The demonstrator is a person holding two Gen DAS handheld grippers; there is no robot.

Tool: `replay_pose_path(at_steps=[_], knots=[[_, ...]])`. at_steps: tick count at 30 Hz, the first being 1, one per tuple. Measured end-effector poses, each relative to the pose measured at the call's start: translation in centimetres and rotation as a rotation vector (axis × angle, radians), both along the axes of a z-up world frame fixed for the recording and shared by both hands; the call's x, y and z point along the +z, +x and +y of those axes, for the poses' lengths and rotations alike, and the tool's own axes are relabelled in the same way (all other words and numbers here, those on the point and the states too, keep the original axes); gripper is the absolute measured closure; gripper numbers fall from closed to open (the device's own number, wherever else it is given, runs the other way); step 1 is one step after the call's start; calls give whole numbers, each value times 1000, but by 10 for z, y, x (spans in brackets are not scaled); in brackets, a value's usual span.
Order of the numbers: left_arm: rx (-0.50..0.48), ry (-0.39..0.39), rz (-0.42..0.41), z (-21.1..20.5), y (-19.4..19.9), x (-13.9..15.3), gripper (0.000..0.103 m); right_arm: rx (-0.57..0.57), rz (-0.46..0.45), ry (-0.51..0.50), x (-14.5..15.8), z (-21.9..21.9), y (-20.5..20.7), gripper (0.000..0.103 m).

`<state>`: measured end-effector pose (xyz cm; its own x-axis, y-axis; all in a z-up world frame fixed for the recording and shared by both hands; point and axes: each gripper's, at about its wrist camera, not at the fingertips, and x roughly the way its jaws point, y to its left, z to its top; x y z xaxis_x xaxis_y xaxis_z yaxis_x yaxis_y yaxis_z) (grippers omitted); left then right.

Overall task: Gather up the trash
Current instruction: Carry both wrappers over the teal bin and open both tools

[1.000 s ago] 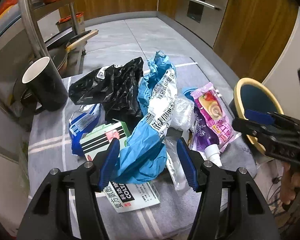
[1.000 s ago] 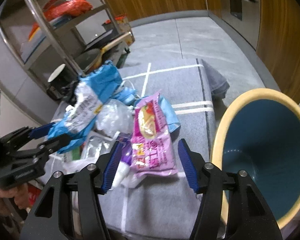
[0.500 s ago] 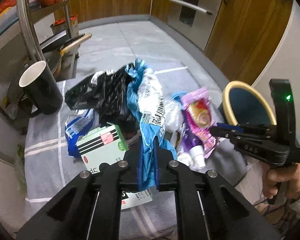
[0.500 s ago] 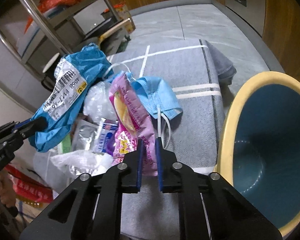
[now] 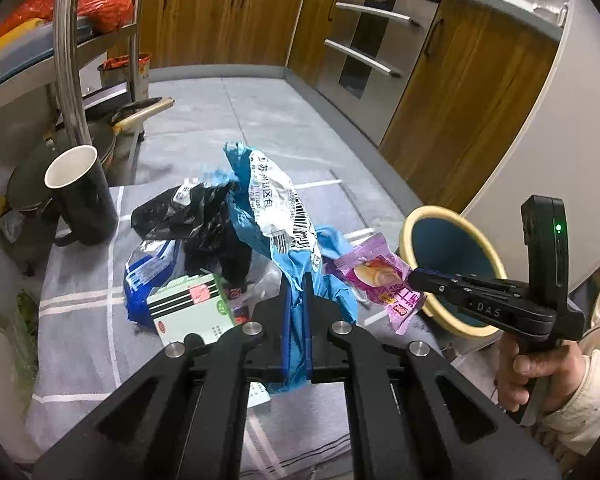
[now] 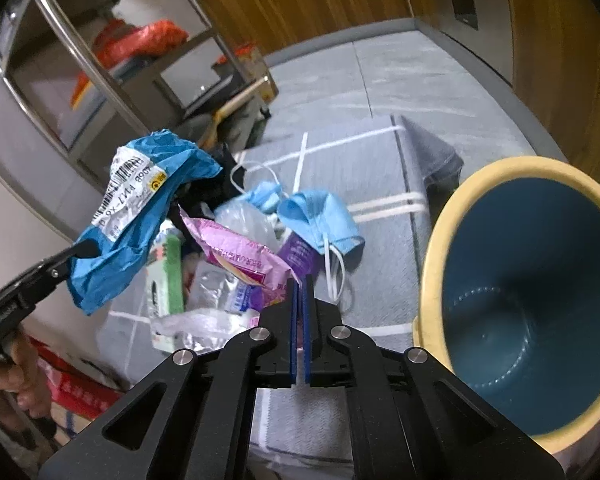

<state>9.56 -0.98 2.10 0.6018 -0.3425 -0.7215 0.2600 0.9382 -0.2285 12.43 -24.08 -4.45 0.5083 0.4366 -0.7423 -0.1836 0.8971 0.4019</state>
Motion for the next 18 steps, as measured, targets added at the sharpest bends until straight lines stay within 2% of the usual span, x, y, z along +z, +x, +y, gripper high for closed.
replay_pose_path(at_steps=[7, 11, 18], knots=[[-48, -38, -78, -11, -10, 18, 99, -53, -58, 31, 23, -21, -14, 100], [-92, -50, -105, -26, -14, 25, 99, -124, -86, 48, 32, -47, -27, 100], [-228, -57, -109, -82, -20, 25, 99, -292, -89, 20, 30, -95, -49, 100]])
